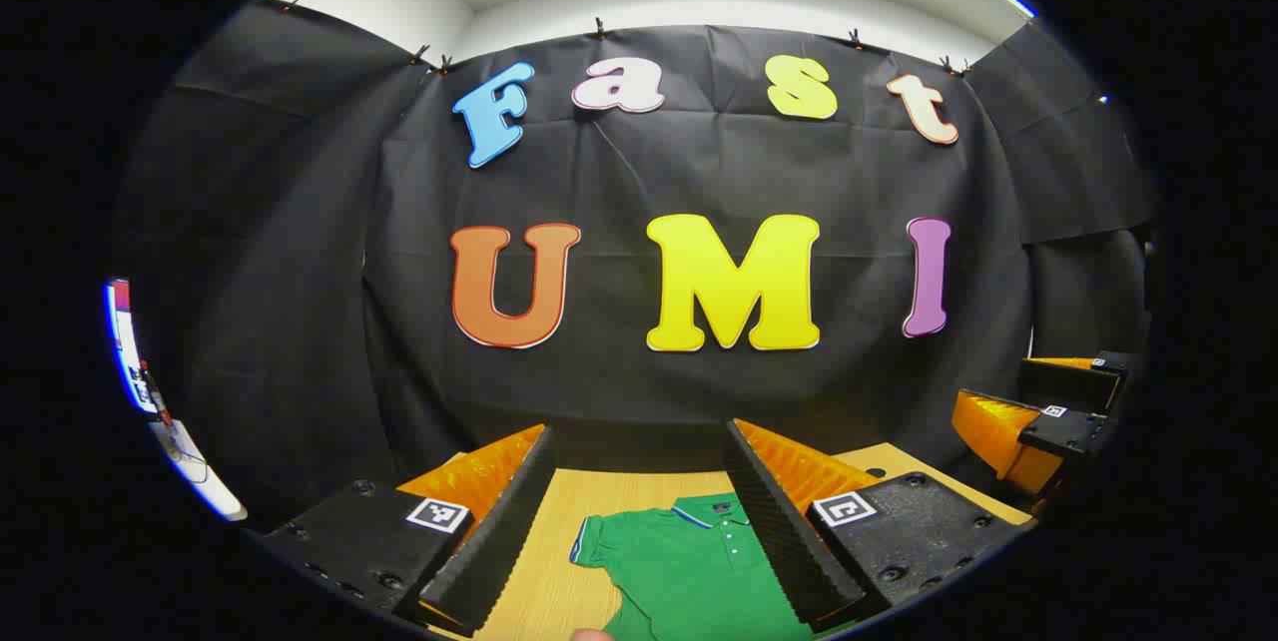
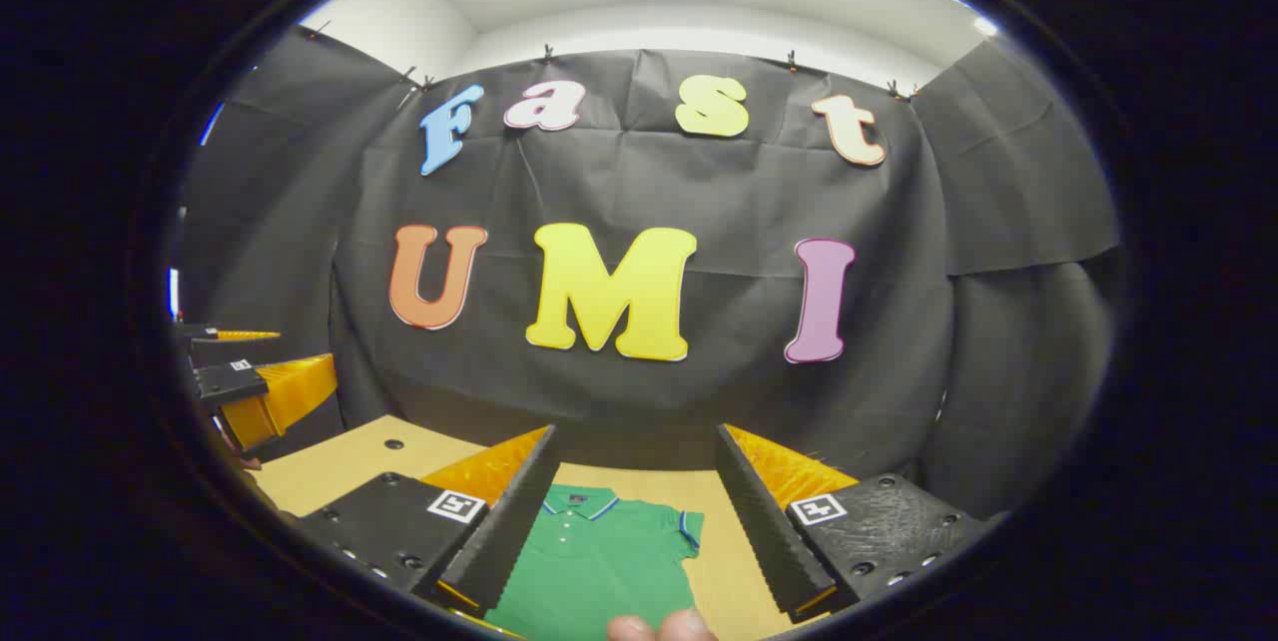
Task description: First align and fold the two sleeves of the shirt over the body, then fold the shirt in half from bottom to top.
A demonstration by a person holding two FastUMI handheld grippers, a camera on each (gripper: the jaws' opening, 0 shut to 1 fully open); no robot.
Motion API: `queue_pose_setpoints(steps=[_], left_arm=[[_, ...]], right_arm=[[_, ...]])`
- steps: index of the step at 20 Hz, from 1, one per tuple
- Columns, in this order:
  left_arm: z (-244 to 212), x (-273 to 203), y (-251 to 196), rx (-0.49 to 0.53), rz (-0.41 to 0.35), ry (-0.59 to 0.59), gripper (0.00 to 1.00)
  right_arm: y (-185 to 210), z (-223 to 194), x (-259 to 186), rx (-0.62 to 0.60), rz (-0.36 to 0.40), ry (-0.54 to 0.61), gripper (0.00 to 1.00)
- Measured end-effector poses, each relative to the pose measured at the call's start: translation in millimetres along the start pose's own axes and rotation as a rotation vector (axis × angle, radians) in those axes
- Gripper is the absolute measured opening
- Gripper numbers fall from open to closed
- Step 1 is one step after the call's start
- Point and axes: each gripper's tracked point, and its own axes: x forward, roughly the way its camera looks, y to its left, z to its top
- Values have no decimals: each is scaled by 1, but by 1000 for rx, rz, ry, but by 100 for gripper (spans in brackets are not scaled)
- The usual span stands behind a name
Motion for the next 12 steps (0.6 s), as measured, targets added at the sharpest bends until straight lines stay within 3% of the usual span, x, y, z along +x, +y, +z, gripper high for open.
queue_pose_setpoints(steps=[12], left_arm=[[-5,35,-7,-12,-25,-1,100]], right_arm=[[-4,-2,40,-3,-14,13,95]])
